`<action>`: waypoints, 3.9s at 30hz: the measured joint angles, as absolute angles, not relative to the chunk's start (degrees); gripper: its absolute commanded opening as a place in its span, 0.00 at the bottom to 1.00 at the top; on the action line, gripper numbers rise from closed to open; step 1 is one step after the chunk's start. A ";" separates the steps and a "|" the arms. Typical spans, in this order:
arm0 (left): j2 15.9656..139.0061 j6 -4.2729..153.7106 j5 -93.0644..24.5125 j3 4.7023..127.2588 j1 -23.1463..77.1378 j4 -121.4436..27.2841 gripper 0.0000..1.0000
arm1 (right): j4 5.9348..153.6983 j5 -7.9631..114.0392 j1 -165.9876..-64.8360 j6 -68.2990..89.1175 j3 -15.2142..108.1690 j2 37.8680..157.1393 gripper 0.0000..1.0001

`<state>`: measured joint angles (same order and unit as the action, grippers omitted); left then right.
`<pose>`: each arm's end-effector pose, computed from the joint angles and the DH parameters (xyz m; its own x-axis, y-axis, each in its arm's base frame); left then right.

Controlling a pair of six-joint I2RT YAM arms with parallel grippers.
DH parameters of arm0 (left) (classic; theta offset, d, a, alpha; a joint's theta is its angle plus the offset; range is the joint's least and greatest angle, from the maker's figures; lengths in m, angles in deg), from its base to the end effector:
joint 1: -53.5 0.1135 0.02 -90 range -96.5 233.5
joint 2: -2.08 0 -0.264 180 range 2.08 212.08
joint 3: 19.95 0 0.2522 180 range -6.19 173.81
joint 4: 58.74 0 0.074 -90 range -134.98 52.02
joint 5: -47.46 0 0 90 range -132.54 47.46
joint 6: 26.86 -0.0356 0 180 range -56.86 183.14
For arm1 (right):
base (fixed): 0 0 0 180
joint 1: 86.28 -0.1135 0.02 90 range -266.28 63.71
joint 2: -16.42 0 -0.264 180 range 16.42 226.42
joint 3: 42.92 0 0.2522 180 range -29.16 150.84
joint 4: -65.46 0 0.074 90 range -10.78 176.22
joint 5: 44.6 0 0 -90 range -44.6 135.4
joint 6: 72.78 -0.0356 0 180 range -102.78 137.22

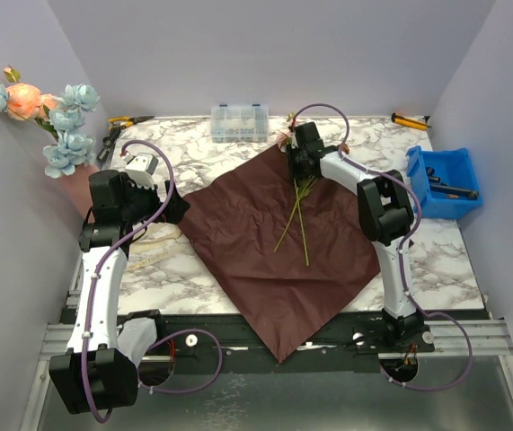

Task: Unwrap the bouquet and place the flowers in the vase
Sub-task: Pick up the fake flower from the wrapping paper, then insert the fake flower into the vase.

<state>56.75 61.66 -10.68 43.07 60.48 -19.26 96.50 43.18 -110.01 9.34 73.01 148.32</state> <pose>0.2068 0.0064 0.3116 -0.5041 -0.0396 -0.8628 0.3584 0.8993 -0.2507 0.4706 0.2054 0.1605 -0.7151 -0.1647 -0.6793 -0.2826 0.9570 0.0654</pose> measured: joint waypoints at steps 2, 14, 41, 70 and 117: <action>56.75 61.66 -10.68 43.07 60.48 -19.26 0.99 | 96.61 43.33 -110.27 9.41 73.01 148.36 0.19; 56.73 61.73 -10.68 43.07 60.48 -19.63 0.99 | 99.10 55.96 -109.29 7.53 70.33 140.01 0.02; 60.27 82.03 13.03 46.87 58.95 -29.75 0.93 | 39.23 120.38 -100.94 -50.81 38.24 116.71 0.01; 84.40 130.05 7.26 51.00 38.62 -72.96 0.84 | 7.06 118.19 -104.79 -86.32 28.16 117.70 0.01; 71.11 70.93 -17.61 92.20 35.06 -16.11 0.00 | 53.70 120.62 -103.04 -33.45 31.84 105.22 1.00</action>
